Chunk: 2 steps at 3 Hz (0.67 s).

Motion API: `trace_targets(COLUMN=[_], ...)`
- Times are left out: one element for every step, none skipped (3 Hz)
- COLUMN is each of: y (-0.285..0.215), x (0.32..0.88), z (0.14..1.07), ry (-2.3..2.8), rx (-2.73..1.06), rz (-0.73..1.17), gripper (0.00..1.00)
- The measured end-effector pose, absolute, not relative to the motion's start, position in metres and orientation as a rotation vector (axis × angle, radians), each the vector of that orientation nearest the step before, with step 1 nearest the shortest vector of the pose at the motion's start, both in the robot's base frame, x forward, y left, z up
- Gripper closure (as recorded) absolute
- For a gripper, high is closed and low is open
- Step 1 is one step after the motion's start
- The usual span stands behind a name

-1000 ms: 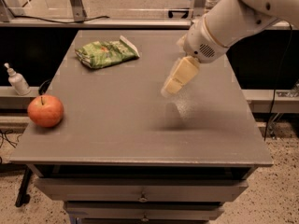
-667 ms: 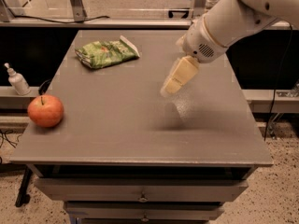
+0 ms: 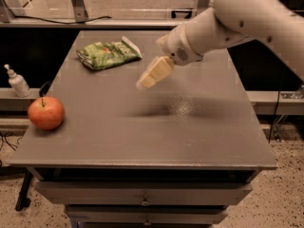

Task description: Pick green rice chip bag

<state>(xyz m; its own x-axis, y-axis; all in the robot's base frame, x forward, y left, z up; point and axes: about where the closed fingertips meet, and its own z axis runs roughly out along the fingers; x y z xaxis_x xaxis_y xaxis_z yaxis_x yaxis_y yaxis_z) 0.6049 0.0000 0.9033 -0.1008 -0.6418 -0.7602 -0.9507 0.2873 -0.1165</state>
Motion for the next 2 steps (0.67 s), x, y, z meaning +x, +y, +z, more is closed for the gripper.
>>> trace_targets(y=[0.034, 0.055], x=[0.639, 0.672], z=[0.893, 0.886], ry=[1.760, 1.712], rx=[-1.313, -1.181], rz=[0.631, 0.674], gripper=[0.00, 0.00])
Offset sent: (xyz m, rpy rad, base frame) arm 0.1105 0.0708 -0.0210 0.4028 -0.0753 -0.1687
